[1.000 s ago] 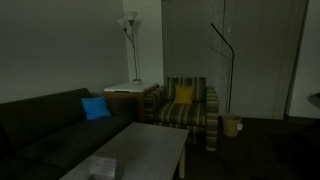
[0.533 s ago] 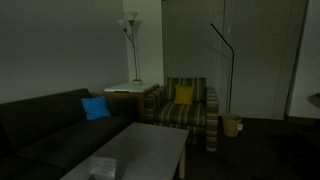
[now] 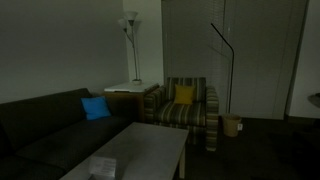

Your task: Take the blue cup and place it on the white plate then take the spoon and put it in the blue cup then remove the spoon from the blue cup and place it on the table

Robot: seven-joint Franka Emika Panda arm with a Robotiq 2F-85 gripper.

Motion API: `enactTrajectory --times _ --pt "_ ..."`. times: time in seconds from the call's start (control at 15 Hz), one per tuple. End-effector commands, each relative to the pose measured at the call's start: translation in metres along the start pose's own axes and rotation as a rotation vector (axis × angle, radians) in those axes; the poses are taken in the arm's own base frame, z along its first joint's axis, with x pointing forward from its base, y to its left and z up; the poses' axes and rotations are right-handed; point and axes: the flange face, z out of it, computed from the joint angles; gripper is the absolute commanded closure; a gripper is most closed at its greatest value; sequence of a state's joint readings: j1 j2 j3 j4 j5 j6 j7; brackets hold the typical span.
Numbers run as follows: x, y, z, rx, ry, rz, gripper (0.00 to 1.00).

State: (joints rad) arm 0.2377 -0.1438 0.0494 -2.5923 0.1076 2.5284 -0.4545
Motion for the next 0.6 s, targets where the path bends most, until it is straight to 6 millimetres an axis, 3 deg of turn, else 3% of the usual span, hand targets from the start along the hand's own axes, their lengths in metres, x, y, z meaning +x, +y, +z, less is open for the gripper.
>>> enactTrajectory --times 0.0,0.53 --pt "0.003 0.008 0.018 0.012 0.099 0.091 0.0" --pt "0.024 0.045 0.084 -0.042 0.285 0.375 0.0"
